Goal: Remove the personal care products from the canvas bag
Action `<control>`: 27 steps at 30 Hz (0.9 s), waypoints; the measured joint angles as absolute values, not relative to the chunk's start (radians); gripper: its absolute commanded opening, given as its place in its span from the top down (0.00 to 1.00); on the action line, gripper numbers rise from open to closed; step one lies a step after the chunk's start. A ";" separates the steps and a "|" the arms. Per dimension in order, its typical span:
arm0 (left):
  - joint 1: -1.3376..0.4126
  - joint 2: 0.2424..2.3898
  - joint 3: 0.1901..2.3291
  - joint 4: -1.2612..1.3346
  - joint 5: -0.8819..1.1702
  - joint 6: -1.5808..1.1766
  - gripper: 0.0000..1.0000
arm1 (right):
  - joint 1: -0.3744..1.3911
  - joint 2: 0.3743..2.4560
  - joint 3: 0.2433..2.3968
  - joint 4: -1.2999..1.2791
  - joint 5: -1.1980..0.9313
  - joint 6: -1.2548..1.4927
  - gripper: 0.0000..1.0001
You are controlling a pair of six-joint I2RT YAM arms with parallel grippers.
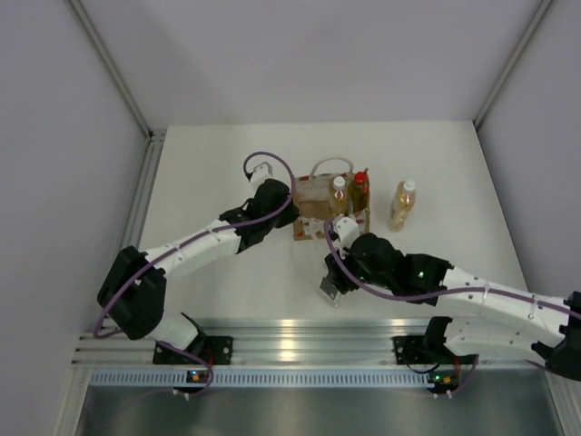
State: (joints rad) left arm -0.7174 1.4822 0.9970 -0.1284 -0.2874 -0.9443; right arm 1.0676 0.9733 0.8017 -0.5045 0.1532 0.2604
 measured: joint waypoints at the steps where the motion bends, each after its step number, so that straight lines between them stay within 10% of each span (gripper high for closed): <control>1: -0.717 1.482 0.997 -0.128 -0.287 -0.944 1.00 | 1.084 0.976 0.787 -0.485 0.170 0.258 1.00; 9: -0.717 1.482 0.997 -0.128 -0.287 -0.944 1.00 | 1.107 1.013 0.727 -0.376 0.221 0.274 0.98; 15: -0.717 1.482 0.997 -0.128 -0.287 -0.945 1.00 | 1.113 1.031 0.727 -0.342 0.228 0.293 0.47; 27: -0.717 1.482 0.997 -0.128 -0.287 -0.948 1.00 | 1.117 1.025 0.771 -0.306 0.226 0.307 0.34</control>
State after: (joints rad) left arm -0.7174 1.4818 0.9970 -0.1284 -0.2867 -0.9482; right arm 1.1168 1.0248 0.7708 -0.3061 0.2264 0.3065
